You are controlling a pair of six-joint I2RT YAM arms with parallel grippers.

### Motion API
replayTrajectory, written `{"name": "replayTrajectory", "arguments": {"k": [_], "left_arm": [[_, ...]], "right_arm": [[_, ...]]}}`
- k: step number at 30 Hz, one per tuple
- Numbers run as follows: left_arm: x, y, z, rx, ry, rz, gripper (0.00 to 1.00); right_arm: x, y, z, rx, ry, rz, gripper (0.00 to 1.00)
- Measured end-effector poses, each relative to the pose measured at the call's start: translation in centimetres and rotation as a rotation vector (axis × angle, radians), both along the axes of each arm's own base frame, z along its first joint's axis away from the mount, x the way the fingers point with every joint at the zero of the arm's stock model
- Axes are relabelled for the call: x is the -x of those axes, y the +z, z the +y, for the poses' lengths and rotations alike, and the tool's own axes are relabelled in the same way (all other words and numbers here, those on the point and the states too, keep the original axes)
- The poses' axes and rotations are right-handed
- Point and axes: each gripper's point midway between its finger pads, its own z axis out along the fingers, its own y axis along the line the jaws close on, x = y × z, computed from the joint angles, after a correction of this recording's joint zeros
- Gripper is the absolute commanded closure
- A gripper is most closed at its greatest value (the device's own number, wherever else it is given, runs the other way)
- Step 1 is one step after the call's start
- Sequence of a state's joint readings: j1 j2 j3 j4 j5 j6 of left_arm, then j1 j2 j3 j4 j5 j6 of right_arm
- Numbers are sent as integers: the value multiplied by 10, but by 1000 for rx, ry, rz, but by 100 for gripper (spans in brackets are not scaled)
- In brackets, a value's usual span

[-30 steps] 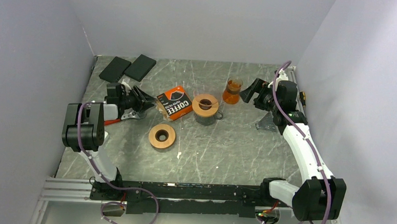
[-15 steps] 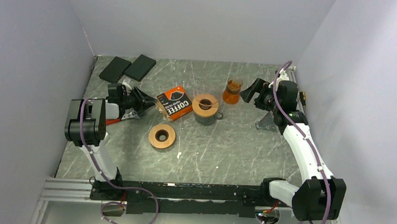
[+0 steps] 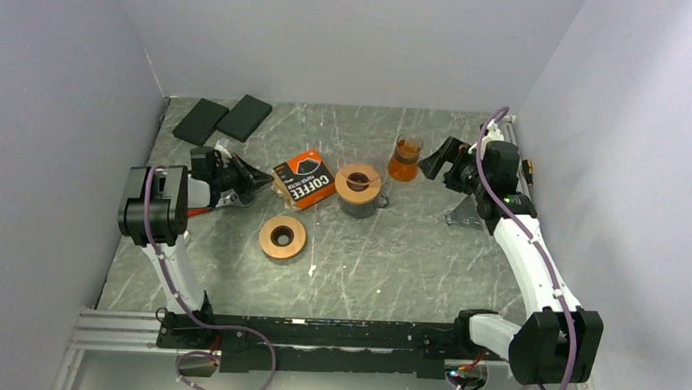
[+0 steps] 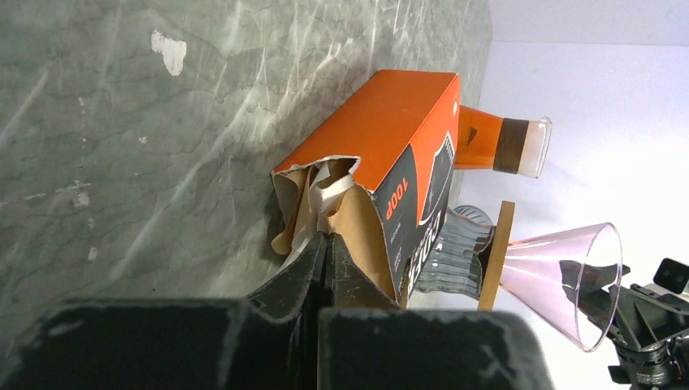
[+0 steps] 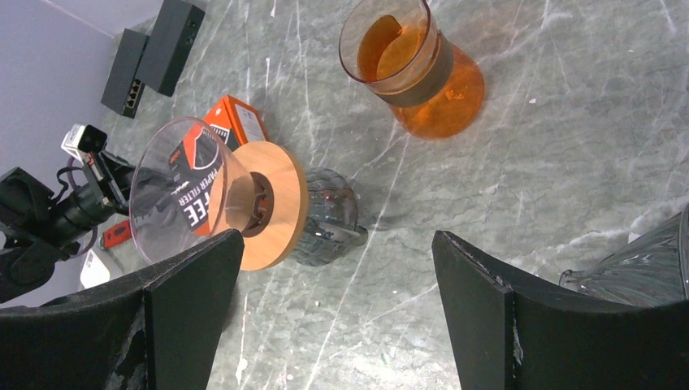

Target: Place the coffee filter in the dripper

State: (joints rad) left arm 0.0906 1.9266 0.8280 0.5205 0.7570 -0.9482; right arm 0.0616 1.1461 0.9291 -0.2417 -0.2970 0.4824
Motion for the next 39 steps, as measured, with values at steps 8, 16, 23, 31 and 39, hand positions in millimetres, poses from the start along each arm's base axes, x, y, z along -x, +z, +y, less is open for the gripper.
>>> {"name": "replayTrajectory", "arguments": {"k": [8, 16, 23, 31, 39], "left_arm": [[-3, 4, -1, 9, -2, -28, 100], [15, 1, -1, 0, 8, 0, 100], [25, 17, 2, -25, 37, -30, 100], [33, 41, 15, -119, 88, -62, 100], [44, 55, 34, -206, 162, -43, 100]], "right_arm": [[2, -7, 0, 1, 0, 15, 9], [2, -7, 0, 0, 1, 16, 9], [3, -8, 0, -1, 3, 17, 9], [4, -11, 0, 0, 3, 26, 9], [5, -14, 2, -6, 15, 30, 9]]}}
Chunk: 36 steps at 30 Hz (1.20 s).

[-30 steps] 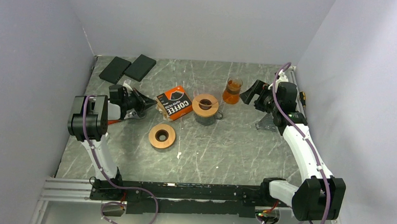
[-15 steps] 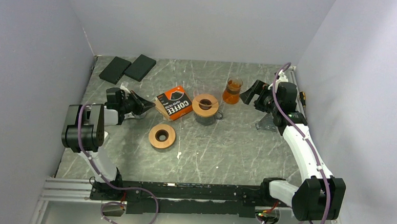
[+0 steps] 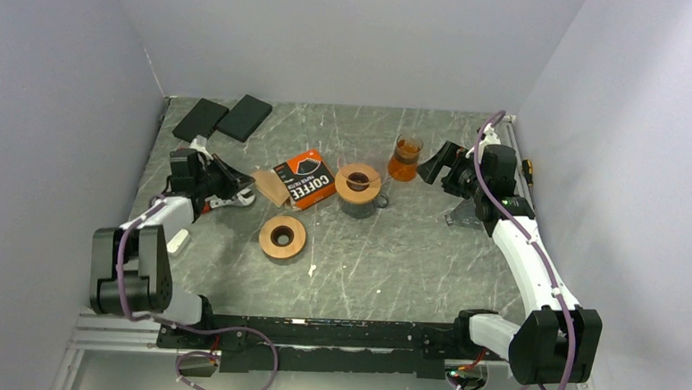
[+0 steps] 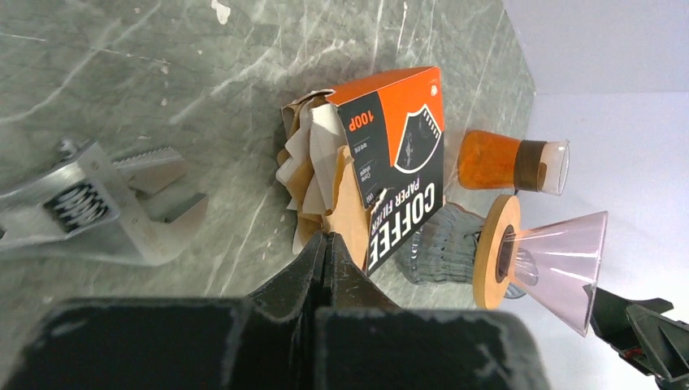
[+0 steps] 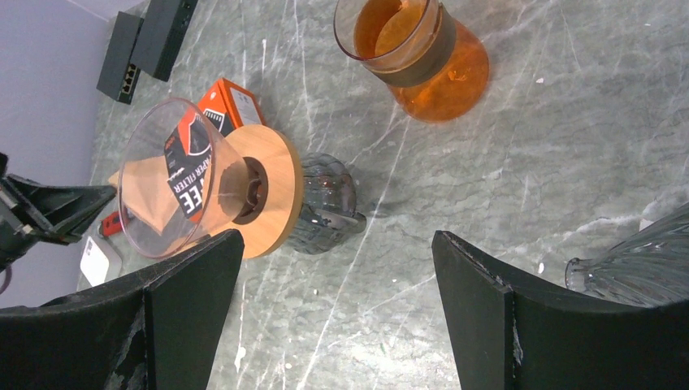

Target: Place the coffee filter in the dripper

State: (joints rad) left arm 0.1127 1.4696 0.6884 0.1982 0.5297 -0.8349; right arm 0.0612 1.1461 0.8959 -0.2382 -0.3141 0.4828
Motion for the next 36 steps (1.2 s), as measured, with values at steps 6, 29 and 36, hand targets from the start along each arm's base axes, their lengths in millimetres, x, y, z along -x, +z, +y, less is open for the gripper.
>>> {"name": "replayTrajectory", "arguments": {"k": [6, 29, 36], "left_arm": [[19, 36, 12, -83, 49, -58, 100], [41, 163, -4, -345, -238, -475, 100], [47, 169, -33, -320, -526, -621, 100]], "right_arm": [[0, 0, 1, -3, 5, 0, 9], [5, 13, 10, -37, 53, -32, 9], [6, 37, 19, -47, 121, -82, 9]]}}
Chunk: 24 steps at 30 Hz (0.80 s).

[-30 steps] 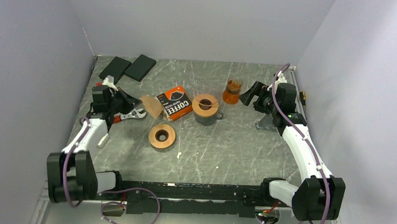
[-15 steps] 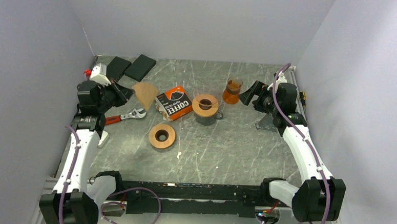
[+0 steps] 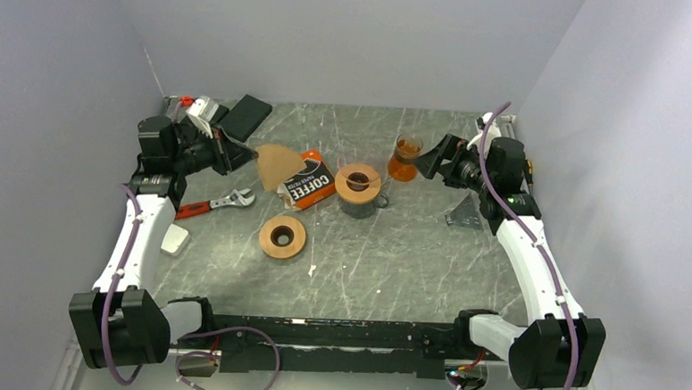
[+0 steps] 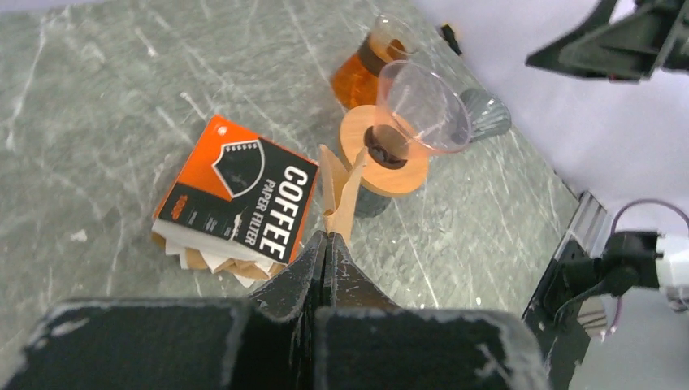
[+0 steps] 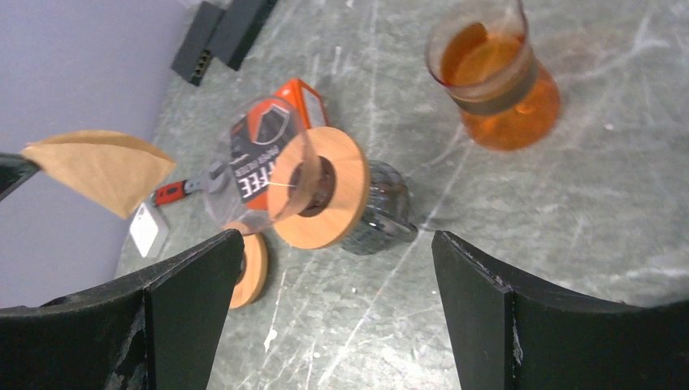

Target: Place the coffee filter in the dripper

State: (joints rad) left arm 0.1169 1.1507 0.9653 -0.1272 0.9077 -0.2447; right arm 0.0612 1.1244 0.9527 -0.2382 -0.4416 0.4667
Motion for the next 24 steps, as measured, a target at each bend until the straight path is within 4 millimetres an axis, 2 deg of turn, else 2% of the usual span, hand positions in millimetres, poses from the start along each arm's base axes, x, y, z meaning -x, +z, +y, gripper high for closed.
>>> {"name": "replayTrajectory", "arguments": {"k": [5, 7, 14, 20, 24], "left_arm": [[14, 8, -17, -60, -163, -142, 100], [24, 14, -30, -93, -248, -229, 100], [65, 41, -70, -148, -490, -514, 100], [87, 34, -99, -137, -675, -580, 100], [98, 31, -112, -126, -758, -611, 100]], "right_arm": [[6, 25, 21, -47, 126, -74, 7], [10, 30, 31, -59, 180, -90, 6], [37, 55, 89, -69, 437, -179, 3], [64, 76, 132, -75, 643, -270, 11], [80, 76, 157, -69, 770, -294, 16]]}}
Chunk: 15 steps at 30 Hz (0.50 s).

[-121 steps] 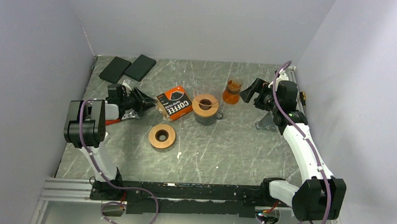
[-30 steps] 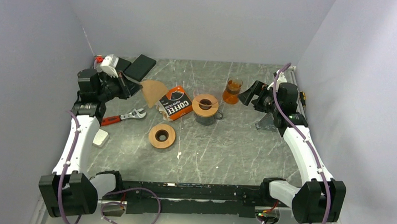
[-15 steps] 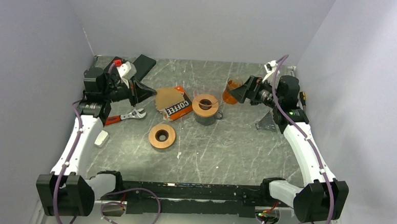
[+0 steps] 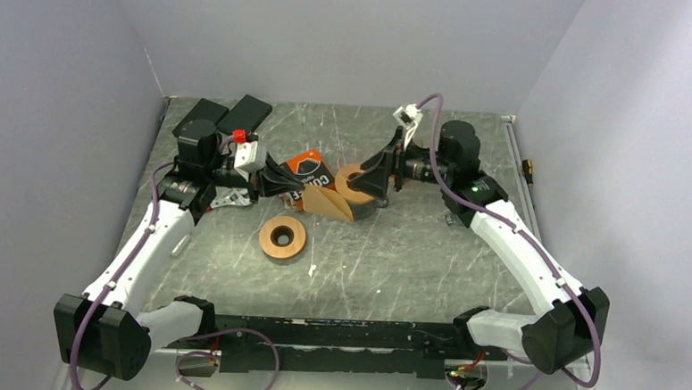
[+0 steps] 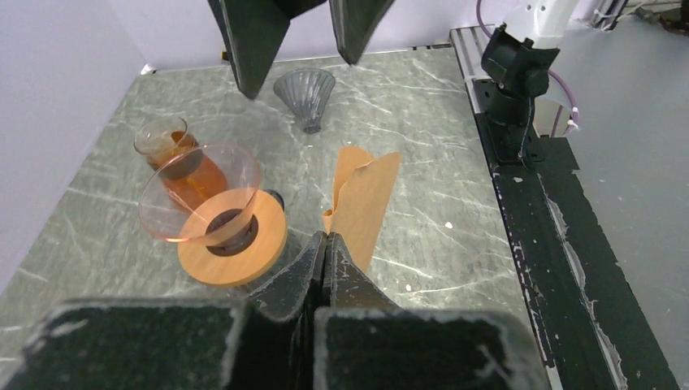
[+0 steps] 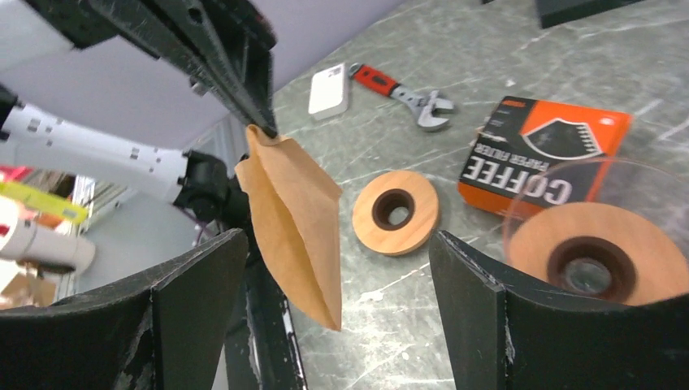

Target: Place the coffee filter in the dripper

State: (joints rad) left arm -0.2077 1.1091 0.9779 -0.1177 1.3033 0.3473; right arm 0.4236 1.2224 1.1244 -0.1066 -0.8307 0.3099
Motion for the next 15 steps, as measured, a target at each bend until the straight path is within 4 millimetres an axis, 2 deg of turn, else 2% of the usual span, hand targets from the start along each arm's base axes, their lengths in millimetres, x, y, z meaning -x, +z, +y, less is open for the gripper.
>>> {"name": "replayTrajectory", "arguments": {"k": [3, 8, 15], "left_arm": [[4, 1, -4, 4, -27, -16, 100], [5, 4, -7, 10, -40, -39, 100], [7, 6, -10, 14, -50, -54, 100]], "right_arm": [[14, -5, 14, 22, 72, -22, 28], [29, -13, 27, 58, 142, -39, 29], [30, -25, 33, 99, 138, -42, 39]]}}
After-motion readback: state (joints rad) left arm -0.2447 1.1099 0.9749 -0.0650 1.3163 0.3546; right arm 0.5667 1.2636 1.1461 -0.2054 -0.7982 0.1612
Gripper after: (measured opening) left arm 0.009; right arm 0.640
